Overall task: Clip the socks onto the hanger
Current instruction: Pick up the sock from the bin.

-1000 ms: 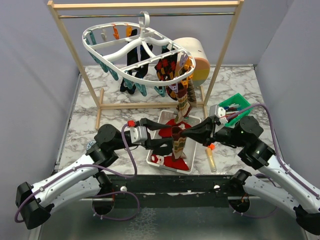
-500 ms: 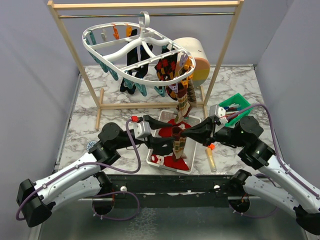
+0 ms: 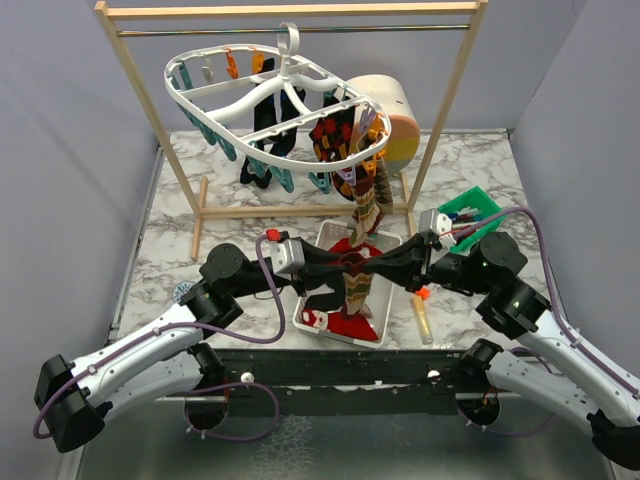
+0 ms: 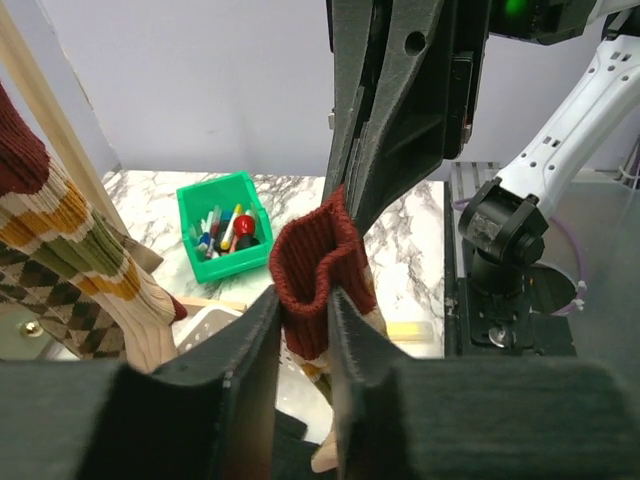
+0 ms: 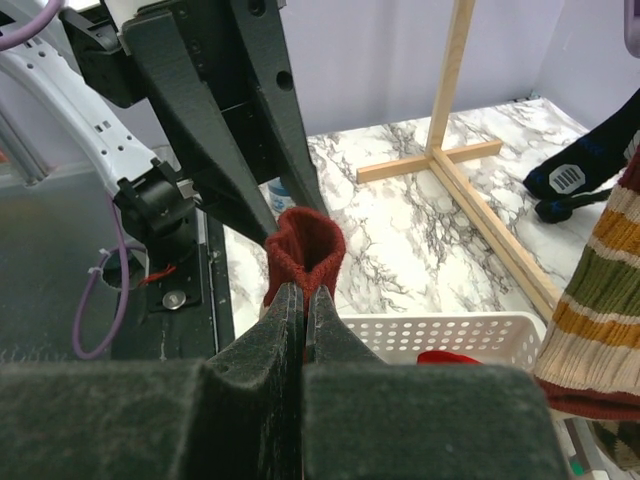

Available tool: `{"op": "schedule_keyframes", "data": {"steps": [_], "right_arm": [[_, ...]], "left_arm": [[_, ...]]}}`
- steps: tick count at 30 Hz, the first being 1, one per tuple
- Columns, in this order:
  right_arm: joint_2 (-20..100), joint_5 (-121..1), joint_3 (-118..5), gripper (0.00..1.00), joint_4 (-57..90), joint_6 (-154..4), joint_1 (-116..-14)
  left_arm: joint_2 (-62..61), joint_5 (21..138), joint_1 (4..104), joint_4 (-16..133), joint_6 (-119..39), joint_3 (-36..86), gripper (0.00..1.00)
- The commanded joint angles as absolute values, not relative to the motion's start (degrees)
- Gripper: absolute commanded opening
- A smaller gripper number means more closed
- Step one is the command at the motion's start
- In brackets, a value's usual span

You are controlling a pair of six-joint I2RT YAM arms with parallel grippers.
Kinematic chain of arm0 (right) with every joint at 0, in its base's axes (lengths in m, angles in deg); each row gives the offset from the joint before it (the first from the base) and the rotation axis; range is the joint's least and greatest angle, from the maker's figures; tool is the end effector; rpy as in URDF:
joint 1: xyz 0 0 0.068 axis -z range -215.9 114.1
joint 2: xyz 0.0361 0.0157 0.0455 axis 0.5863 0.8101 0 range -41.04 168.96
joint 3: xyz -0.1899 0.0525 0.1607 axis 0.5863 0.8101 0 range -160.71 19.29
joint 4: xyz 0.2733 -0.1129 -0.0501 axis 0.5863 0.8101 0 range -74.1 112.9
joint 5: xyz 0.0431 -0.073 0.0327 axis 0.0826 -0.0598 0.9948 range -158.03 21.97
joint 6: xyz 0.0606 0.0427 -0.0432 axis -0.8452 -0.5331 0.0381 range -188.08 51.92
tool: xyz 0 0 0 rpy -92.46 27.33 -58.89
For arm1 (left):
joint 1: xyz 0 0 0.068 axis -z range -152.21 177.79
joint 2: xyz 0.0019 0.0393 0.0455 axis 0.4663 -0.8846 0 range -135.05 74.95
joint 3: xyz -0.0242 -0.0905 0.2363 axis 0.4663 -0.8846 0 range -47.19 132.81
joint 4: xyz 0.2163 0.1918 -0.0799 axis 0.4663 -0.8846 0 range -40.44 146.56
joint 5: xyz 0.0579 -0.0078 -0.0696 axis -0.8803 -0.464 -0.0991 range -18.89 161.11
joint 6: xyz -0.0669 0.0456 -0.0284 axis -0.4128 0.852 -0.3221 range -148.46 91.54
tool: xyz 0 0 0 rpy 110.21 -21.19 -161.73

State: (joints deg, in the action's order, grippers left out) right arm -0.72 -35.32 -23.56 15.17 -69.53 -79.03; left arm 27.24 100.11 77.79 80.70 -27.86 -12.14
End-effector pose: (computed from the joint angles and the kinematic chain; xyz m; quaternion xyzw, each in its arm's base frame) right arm 0.1571 0.2032 0.3522 -0.4258 0.5430 0.4435 0.5720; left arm 0.1548 -0.2415 0.3183 0.4370 0.4711 -0.4572 0.6149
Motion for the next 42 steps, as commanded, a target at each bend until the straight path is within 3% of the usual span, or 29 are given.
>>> {"op": "schedule_keyframes", "data": {"steps": [1,5,8,10,14,19,24,30,42], "right_arm": [[-1.2,-34.0,-25.7,0.0,15.0,-69.2,-79.3],[-1.2,-34.0,-26.0,0.0,15.8,-68.8,-79.3],[-1.6,-34.6,-26.6,0.01,18.1,-68.6,-79.3],[-1.6,-35.4,-27.4,0.12,20.3,-68.6,-79.3],[-1.8,-36.9,-30.4,0.47,25.5,-68.6,-79.3],[-2.2,-41.4,-34.7,0.63,28.6,-70.5,-79.3],[4.7,-47.9,-43.7,0.65,35.9,-76.5,-79.3],[11.4,-44.4,-49.4,0.65,41.6,-79.9,-79.3],[14.6,-41.2,-48.2,0.56,44.3,-82.6,-79.3]], "left_arm": [[27.3,100.6,78.1,80.9,-28.1,-10.4,0.19],[27.4,101.5,78.1,80.8,-27.5,-10.4,0.0],[27.8,101.8,78.1,80.6,-26.6,-10.4,0.0],[28.3,101.3,78.1,80.6,-25.6,-10.4,0.0],[29.9,99.4,78.1,80.4,-20.6,-10.1,0.0],[29.8,99.4,78.1,76.8,-12.2,-7.0,0.0],[26.7,102.1,78.1,66.6,-1.1,-3.3,0.0],[27.2,105.6,78.1,66.9,1.5,-6.4,0.0],[28.7,105.7,78.1,68.7,2.2,-8.3,0.0]]}}
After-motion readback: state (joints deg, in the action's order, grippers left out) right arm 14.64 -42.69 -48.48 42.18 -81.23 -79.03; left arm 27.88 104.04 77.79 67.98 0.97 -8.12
